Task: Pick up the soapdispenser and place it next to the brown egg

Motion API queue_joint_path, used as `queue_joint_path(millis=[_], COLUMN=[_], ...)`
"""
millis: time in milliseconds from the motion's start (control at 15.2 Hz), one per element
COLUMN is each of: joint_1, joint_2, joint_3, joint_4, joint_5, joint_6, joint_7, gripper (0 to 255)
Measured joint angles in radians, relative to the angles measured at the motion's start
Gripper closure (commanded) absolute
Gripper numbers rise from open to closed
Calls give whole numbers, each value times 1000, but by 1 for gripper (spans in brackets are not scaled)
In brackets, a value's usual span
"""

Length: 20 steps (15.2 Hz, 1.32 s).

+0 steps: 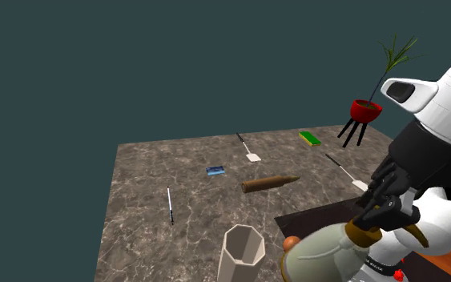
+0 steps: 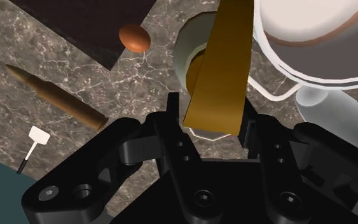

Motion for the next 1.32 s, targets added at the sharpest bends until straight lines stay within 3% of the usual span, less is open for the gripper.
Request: queue_joint_path(millis=[1320], joint_1=[67], joint_2=[-102], joint_3=[124], joint_4=[-292], joint_5=[122], joint_6=[191], joint_7=[-6], gripper=[255])
